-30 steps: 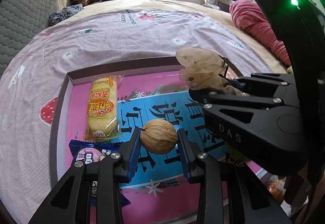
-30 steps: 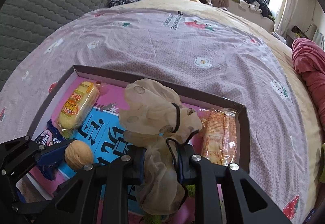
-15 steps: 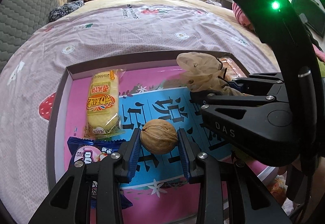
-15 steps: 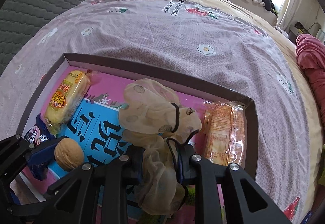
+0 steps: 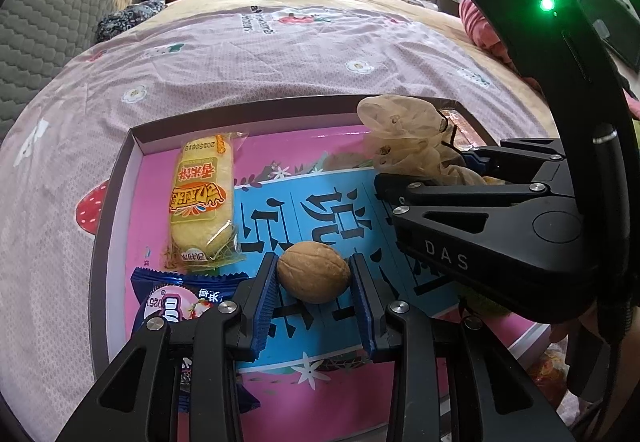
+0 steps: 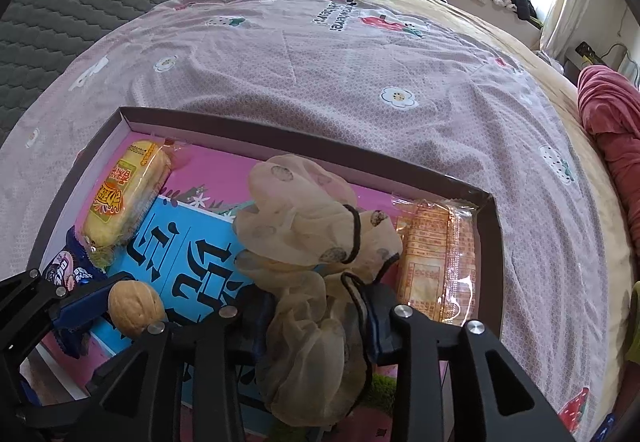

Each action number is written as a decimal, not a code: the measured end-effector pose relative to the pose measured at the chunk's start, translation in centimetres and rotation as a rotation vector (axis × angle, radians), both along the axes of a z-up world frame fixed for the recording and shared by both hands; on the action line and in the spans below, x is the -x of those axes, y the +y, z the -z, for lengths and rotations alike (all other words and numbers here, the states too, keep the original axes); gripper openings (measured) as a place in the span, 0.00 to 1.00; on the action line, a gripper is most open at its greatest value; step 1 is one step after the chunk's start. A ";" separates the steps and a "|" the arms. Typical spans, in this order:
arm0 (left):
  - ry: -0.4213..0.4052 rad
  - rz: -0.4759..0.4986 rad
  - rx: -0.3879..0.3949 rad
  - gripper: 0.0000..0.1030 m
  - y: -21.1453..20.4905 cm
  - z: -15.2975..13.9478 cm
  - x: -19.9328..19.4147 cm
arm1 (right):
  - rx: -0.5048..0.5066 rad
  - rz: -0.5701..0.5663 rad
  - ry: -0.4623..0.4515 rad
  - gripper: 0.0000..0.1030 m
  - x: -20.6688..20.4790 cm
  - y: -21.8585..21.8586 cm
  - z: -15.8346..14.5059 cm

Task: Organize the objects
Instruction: 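Lower the walnut and mesh pouf onto the book and open both tools, then lift both tools back from the tray toward the walnut and wrapped egg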

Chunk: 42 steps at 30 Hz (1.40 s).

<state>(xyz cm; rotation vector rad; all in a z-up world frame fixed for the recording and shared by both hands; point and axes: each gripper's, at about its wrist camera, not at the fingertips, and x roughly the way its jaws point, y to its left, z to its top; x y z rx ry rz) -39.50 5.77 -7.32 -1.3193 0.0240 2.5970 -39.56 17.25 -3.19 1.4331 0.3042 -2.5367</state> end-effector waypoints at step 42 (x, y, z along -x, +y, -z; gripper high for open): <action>0.037 -0.011 0.017 0.58 -0.2 -1.6 -0.9 | -0.018 -0.007 0.084 0.77 -1.3 -0.1 -2.1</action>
